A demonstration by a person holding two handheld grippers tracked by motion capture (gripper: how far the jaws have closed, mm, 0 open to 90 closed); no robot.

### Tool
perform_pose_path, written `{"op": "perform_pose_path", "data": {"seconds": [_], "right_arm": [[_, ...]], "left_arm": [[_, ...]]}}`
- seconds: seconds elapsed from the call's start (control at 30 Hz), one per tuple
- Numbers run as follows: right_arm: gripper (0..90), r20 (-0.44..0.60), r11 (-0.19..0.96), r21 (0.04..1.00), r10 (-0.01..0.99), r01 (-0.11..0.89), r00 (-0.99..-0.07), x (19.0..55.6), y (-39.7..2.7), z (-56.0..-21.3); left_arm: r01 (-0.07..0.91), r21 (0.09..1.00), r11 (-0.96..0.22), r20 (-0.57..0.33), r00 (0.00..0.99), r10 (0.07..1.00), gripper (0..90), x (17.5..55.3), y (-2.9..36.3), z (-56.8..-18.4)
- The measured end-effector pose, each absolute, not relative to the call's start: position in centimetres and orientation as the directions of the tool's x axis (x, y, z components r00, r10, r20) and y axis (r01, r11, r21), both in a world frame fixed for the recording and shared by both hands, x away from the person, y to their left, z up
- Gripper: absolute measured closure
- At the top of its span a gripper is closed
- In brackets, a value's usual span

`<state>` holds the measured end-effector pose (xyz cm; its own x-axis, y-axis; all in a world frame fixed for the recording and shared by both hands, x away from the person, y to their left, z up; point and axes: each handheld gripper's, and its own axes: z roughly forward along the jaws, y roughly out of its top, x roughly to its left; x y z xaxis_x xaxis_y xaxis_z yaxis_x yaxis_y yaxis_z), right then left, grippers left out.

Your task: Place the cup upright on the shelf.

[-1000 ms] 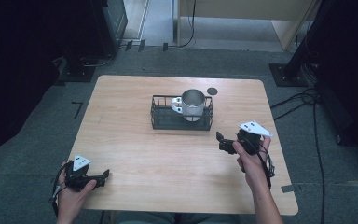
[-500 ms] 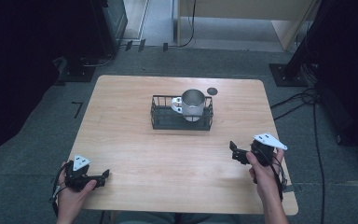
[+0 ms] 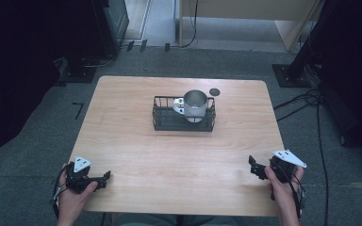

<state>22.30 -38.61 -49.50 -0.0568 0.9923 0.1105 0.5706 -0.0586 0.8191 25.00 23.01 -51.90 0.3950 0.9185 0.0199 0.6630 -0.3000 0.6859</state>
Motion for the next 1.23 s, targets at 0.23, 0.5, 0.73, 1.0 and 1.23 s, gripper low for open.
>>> {"op": "perform_pose_path", "data": {"seconds": [0.23, 0.5, 0.73, 1.0, 1.23], "right_arm": [[0.0, 0.092, -0.065, 0.801, 0.996, 0.595, -0.015, 20.9, -40.2, -50.9], [0.0, 0.053, -0.048, 0.772, 0.999, 0.634, 0.012, 18.9, -41.6, -52.4], [0.0, 0.028, -0.023, 0.749, 1.000, 0.662, 0.003, 18.1, -41.7, -52.8], [0.0, 0.031, -0.003, 0.735, 0.999, 0.678, -0.029, 17.5, -41.7, -53.3], [0.0, 0.031, -0.003, 0.745, 0.999, 0.667, -0.030, 17.3, -41.8, -53.4]], "left_arm": [[0.663, 0.686, -0.300, 0.020, 0.395, 0.919, 0.0, 25.0, 23.0, -51.9], [0.663, 0.686, -0.300, 0.020, 0.395, 0.918, 0.0, 25.0, 23.0, -51.9], [0.663, 0.686, -0.300, 0.020, 0.395, 0.919, 0.0, 25.0, 23.0, -51.9], [0.663, 0.686, -0.300, 0.020, 0.395, 0.919, 0.0, 25.0, 23.0, -51.9], [0.663, 0.686, -0.300, 0.020, 0.395, 0.919, 0.0, 25.0, 23.0, -51.9]]}}
